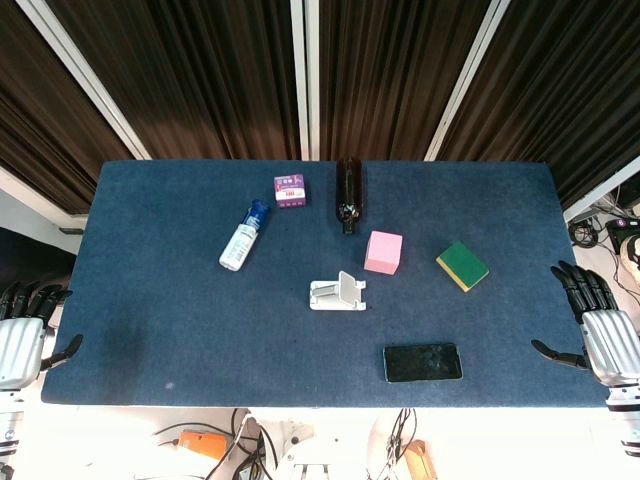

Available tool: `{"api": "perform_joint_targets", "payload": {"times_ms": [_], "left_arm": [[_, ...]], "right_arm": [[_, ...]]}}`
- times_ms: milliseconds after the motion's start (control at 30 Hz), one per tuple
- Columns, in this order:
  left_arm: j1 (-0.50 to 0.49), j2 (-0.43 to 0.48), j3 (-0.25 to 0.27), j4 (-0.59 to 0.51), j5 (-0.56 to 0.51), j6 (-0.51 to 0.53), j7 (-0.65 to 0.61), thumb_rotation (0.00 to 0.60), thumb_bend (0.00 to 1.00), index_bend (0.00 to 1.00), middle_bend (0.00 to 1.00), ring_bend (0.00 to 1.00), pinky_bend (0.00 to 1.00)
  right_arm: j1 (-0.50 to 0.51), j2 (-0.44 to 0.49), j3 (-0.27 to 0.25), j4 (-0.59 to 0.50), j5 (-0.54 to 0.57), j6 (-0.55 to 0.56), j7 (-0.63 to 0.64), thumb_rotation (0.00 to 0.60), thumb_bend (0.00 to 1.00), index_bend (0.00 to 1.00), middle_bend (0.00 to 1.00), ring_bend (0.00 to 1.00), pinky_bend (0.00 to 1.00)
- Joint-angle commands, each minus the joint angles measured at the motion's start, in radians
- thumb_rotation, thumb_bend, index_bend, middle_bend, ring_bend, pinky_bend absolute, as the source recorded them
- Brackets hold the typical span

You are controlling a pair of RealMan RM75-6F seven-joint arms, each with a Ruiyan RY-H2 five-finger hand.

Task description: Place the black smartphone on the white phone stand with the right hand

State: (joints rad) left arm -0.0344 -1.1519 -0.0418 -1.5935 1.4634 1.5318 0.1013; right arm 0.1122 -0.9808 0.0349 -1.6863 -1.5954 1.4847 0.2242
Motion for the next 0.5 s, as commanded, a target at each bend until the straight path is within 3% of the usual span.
{"api": "perform_joint_targets", "payload": {"times_ms": [33,200,367,500], "left_arm": [[0.006,0.004,-0.002,0.007,-0.012,0.002,-0.009,0.6,0.18,0.24,0.19,0.09,0.0],[0.015,0.003,0.002,0.019,-0.013,0.006,-0.027,0.6,0.18,0.24,0.19,0.09,0.0],[0.015,-0.014,0.007,0.031,0.003,0.008,-0.042,0.6,0.18,0.24,0.19,0.09,0.0],[0.01,-0.025,0.009,0.046,0.012,0.003,-0.047,0.6,0.18,0.24,0.19,0.09,0.0]], "right_arm": [[0.004,-0.004,-0.004,-0.011,0.0,-0.013,0.01,0.6,0.24,0.0,0.08,0.0,0.0],[0.018,-0.03,-0.016,-0.052,-0.026,-0.038,-0.035,0.6,0.24,0.0,0.08,0.0,0.01],[0.079,-0.077,-0.08,-0.141,-0.098,-0.197,-0.169,0.6,0.24,0.0,0.08,0.0,0.03],[0.11,-0.196,-0.08,-0.169,-0.03,-0.311,-0.345,0.6,0.24,0.02,0.12,0.0,0.08]]}}
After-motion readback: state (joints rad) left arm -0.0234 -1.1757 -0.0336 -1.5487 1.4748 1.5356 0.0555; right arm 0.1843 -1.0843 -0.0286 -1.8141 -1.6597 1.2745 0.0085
